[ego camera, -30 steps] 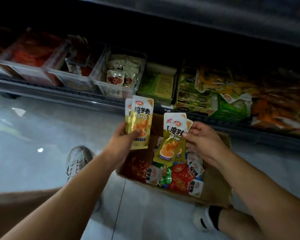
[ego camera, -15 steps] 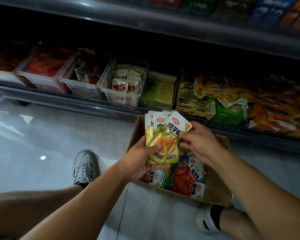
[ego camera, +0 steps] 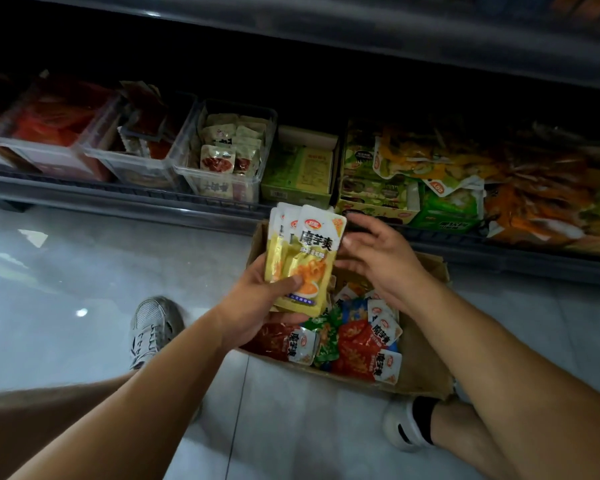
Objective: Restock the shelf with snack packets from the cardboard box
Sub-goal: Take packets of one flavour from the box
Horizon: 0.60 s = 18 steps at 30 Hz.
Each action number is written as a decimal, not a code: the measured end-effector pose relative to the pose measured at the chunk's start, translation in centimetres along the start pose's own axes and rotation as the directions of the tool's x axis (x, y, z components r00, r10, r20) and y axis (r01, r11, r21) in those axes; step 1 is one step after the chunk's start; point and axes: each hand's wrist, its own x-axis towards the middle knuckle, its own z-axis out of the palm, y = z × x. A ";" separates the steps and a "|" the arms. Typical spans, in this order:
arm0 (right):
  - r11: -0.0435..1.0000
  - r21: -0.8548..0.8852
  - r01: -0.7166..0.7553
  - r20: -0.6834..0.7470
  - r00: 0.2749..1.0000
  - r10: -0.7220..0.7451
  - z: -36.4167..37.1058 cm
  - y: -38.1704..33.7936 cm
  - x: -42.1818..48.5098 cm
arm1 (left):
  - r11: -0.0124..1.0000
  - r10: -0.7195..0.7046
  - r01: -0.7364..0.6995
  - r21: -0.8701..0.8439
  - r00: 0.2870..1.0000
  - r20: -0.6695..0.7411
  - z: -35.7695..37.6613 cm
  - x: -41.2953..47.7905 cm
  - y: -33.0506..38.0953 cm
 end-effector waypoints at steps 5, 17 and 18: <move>0.724 -0.674 -0.143 -0.159 0.986 0.047 -6.1 5.6 1.9 | 0.996 0.064 -0.071 -0.053 0.990 -0.124 -2.8 0.8 0.8; 0.162 -0.985 0.059 0.105 0.951 0.289 -9.4 16.1 6.9 | 0.997 0.074 -0.079 -0.018 0.974 -0.216 -5.0 2.6 -0.1; 0.133 -0.989 0.068 0.107 0.943 0.314 -9.5 16.4 7.3 | 0.997 0.076 -0.080 -0.011 0.974 -0.213 -5.0 2.7 -0.2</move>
